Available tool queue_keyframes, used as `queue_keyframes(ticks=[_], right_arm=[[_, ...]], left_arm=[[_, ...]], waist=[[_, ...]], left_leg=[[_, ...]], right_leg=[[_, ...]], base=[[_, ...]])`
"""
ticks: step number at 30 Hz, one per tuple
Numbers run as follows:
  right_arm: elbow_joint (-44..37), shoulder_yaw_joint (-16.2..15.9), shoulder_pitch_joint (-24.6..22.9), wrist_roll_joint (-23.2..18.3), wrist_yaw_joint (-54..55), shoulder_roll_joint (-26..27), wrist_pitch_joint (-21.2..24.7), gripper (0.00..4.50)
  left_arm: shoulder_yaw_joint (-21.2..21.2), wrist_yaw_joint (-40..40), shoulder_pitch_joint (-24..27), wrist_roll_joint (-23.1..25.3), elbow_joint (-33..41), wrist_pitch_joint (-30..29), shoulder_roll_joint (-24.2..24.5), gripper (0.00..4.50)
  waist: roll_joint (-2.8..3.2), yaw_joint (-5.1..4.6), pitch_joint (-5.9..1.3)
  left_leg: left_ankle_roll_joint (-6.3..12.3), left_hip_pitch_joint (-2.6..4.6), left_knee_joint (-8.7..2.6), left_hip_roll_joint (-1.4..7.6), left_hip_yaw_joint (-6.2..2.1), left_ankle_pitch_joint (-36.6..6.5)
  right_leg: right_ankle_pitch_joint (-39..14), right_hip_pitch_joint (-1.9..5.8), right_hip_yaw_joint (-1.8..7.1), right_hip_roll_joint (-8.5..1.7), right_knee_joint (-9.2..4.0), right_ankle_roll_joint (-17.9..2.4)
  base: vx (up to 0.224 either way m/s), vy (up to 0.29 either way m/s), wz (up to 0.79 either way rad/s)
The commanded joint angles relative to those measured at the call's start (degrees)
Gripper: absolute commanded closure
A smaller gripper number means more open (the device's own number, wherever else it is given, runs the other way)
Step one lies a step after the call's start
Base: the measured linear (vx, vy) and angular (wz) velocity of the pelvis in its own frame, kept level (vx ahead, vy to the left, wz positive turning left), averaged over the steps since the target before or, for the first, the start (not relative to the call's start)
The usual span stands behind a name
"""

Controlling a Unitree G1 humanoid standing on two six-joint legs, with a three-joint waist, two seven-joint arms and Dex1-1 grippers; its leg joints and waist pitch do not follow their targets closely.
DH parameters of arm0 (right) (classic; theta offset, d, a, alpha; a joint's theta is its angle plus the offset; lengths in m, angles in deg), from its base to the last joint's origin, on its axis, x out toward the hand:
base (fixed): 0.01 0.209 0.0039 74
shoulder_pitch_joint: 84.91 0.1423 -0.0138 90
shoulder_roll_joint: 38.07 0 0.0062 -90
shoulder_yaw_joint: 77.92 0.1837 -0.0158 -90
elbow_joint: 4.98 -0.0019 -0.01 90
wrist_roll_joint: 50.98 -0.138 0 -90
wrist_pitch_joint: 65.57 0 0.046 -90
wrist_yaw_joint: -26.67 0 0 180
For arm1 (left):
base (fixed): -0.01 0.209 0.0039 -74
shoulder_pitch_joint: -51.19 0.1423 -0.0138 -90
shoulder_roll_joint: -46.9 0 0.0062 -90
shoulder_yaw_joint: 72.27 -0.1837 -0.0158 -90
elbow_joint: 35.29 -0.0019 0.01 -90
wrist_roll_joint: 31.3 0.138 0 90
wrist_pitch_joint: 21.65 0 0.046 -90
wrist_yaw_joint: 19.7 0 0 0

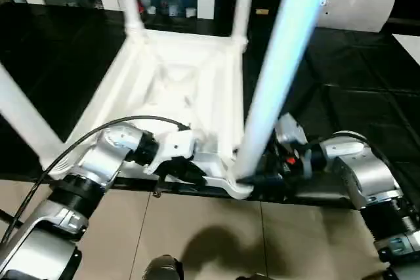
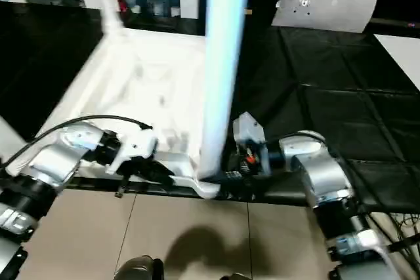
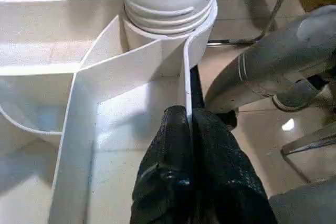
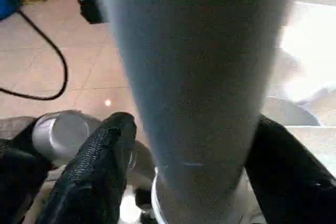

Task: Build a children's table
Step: Rotate leg to tighten

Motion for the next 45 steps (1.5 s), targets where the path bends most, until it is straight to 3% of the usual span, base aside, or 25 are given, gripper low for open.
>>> queue_keyframes(ticks=[1, 2, 5, 7, 13, 19, 22, 24, 25, 26, 27, 30, 33, 35, 37, 39, 41, 42, 44, 45], right_arm=[[0.4, -1.5, 0.9, -0.1, -2.6, -0.9, -0.4, 1.68], [0.8, -1.8, 1.2, -0.2, -3.3, -1.0, -0.4, 1.93], [1.7, -2.1, 1.9, -0.1, -4.6, -1.1, -0.5, 1.99], [2.2, -2.4, 2.3, -0.2, -5.7, -1.2, -0.4, 2.33], [2.6, -2.6, 2.4, -0.3, -6.3, -1.3, -0.6, 2.49], [-2.2, -1.1, -0.6, -3.6, -1.0, 0.7, 6.5, 2.52], [-5.3, -0.3, -3.1, -2.7, 6.6, 2.8, 9.9, 2.52], [-6.8, 0.2, -4.6, -0.9, 13.0, 5.2, 10.5, 2.52], [-7.5, 0.4, -5.2, 0.2, 16.1, 6.4, 11.1, 2.52], [-8.1, 0.9, -5.6, 1.0, 20.4, 8.3, 12.6, 2.52], [-8.6, 1.8, -6.0, 1.8, 25.9, 11.1, 14.7, 2.52], [-8.6, 3.2, -5.8, 3.2, 35.0, 16.2, 17.1, 2.53], [-6.1, 5.2, -4.2, 5.0, 46.5, 22.6, 18.5, 2.53], [-2.0, 7.5, -1.7, 7.1, 57.9, 28.3, 17.9, 2.53], [-0.5, 9.4, -0.4, 7.5, 62.8, 31.5, 18.2, 2.53], [0.5, 10.4, 0.4, 8.1, 66.1, 33.4, 18.3, 2.53], [2.5, 11.3, 1.6, 8.9, 69.7, 35.1, 16.9, 2.53], [3.3, 11.5, 2.0, 9.3, 70.8, 35.5, 15.8, 2.18], [4.0, 11.0, 2.3, 10.1, 70.9, 35.5, 13.6, 2.18], [4.0, 11.0, 2.2, 10.2, 70.9, 35.5, 13.6, 1.78]], left_arm=[[-1.4, -1.6, -1.6, 0.1, 0.6, 1.2, -0.3, 4.50], [-1.4, -1.8, -1.7, 0.0, 0.6, 1.1, -0.3, 4.50], [-1.3, -2.1, -1.7, 0.0, 0.6, 1.1, -0.2, 4.50], [-1.3, -2.2, -1.7, 0.1, 0.4, 1.4, -0.2, 4.50], [-1.0, -2.0, -1.6, 0.1, 0.3, 1.2, -0.3, 4.50], [1.3, 1.4, -0.8, -1.8, 2.1, -4.9, -2.2, 4.50], [2.2, 6.5, -0.9, -1.1, 2.3, -7.6, -4.4, 4.50], [3.0, 9.9, -1.1, -1.0, 2.3, -10.4, -6.0, 4.50], [3.4, 11.4, -1.3, -1.0, 2.3, -11.9, -6.9, 4.50], [4.2, 13.3, -1.6, -1.4, 2.2, -13.4, -8.1, 4.50], [5.1, 16.0, -2.1, -1.6, 1.8, -15.0, -9.6, 4.50], [6.3, 21.7, -3.6, -0.8, 0.0, -17.2, -12.0, 4.50], [8.2, 29.5, -5.8, 0.4, -2.8, -19.3, -14.9, 4.50], [10.4, 36.6, -7.7, 0.9, -4.7, -21.1, -17.9, 4.50], [11.5, 40.6, -8.6, 1.7, -5.5, -21.6, -19.5, 4.50], [11.9, 42.4, -9.2, 2.1, -6.1, -21.5, -20.4, 4.50], [12.3, 44.2, -9.8, 2.2, -6.7, -21.2, -21.5, 4.50], [12.3, 44.4, -9.8, 2.1, -6.6, -21.4, -21.9, 4.50], [12.1, 44.3, -9.8, 2.1, -6.1, -21.3, -22.2, 4.50], [12.1, 44.2, -9.8, 2.1, -6.1, -21.3, -22.2, 4.50]], waist=[[-0.36, -0.38, -4.23], [-0.39, -0.40, -4.21], [-0.31, -0.38, -4.22], [-0.37, -0.43, -4.14], [-0.46, -0.43, -4.03], [-0.38, -0.21, -3.83], [-0.47, -0.36, -3.57], [-0.40, -0.81, -3.26], [-0.45, -1.00, -3.19], [-0.27, -1.25, -2.95], [-0.36, -1.88, -2.97], [-0.48, -3.55, -2.92], [-0.41, -4.21, -2.70], [-0.24, -4.65, -2.82], [-0.22, -4.86, -2.97], [-0.13, -4.95, -3.33], [-0.06, -5.04, -3.59], [-0.06, -4.93, -3.71], [-0.11, -4.85, -3.74], [-0.10, -4.79, -3.74]], left_leg=[[3.61, 1.70, -3.81, 4.65, -2.08, -8.3], [3.86, 1.63, -3.80, 4.61, -2.07, -8.1], [3.94, 1.69, -3.77, 4.65, -2.07, -8.3], [3.99, 1.65, -3.77, 4.64, -2.08, -8.4], [4.08, 1.65, -3.85, 4.66, -2.08, -8.5], [3.91, 1.76, -4.02, 4.76, -2.12, -8.6], [2.90, 1.75, -4.28, 4.75, -2.24, -10.3], [1.12, 1.70, -4.60, 4.55, -2.63, -13.5], [0.65, 1.70, -4.75, 4.64, -2.61, -13.8], [-0.08, 2.10, -4.89, 4.62, -2.74, -15.3], [-0.89, 1.80, -5.10, 4.49, -3.02, -15.9], [-2.00, 1.86, -5.17, 4.21, -3.12, -17.0], [-1.61, 1.82, -5.08, 3.95, -3.03, -17.0], [-2.41, 2.02, -5.06, 3.84, -3.16, -17.4], [-2.47, 2.05, -5.14, 3.93, -3.24, -16.9], [-0.96, 1.62, -5.12, 4.04, -2.84, -12.5], [0.20, 1.53, -4.81, 3.83, -2.53, -9.8], [1.01, 1.55, -4.65, 3.68, -2.36, -8.5], [2.06, 1.32, -4.54, 3.62, -2.30, -7.0], [2.72, 1.31, -4.54, 3.62, -2.25, -6.4]], right_leg=[[-6.9, 2.06, 3.47, -6.37, -4.15, -13.0], [-6.7, 2.09, 3.44, -6.35, -4.14, -13.2], [-7.4, 2.01, 3.40, -6.36, -4.20, -13.3], [-7.5, 2.01, 3.40, -6.37, -4.21, -13.4], [-7.6, 1.94, 3.43, -6.30, -4.25, -13.3], [-8.7, 1.86, 3.51, -6.31, -4.38, -13.2], [-12.1, 1.74, 3.56, -6.46, -4.81, -12.3], [-19.0, 1.96, 3.57, -6.91, -5.55, -10.7], [-19.8, 1.89, 3.65, -6.84, -5.65, -10.1], [-21.6, 1.36, 3.75, -6.78, -5.91, -9.7], [-22.9, 1.76, 3.62, -6.89, -5.82, -9.5], [-24.1, 1.43, 3.64, -6.82, -6.13, -9.0], [-25.3, 1.26, 3.80, -6.70, -6.60, -8.1], [-25.6, 1.02, 3.77, -6.78, -6.56, -8.5], [-24.1, 1.09, 3.80, -6.71, -6.53, -8.4], [-13.8, 1.41, 3.88, -6.12, -5.65, -9.7], [-7.7, 1.71, 3.83, -6.07, -5.22, -10.8], [-5.2, 1.79, 3.81, -6.04, -5.07, -11.4], [-2.6, 2.11, 3.78, -6.15, -4.91, -11.9], [-1.7, 2.24, 3.72, -6.12, -4.86, -12.1]], base=[[0.000, 0.000, 0.00], [0.000, 0.000, 0.00], [0.000, 0.000, 0.00], [0.000, 0.000, 0.00], [0.000, 0.000, 0.00], [0.000, 0.000, 0.00], [0.000, 0.000, 0.00], [0.000, 0.000, 0.00], [0.000, 0.000, 0.00], [0.000, 0.000, 0.00], [0.000, 0.000, 0.00], [0.000, 0.000, 0.00], [0.000, 0.000, 0.00], [0.000, 0.000, 0.00], [0.000, 0.000, 0.00], [0.000, 0.000, 0.00], [0.000, 0.000, 0.00], [0.000, 0.000, 0.00], [0.000, 0.000, 0.00], [0.000, 0.000, 0.00]])
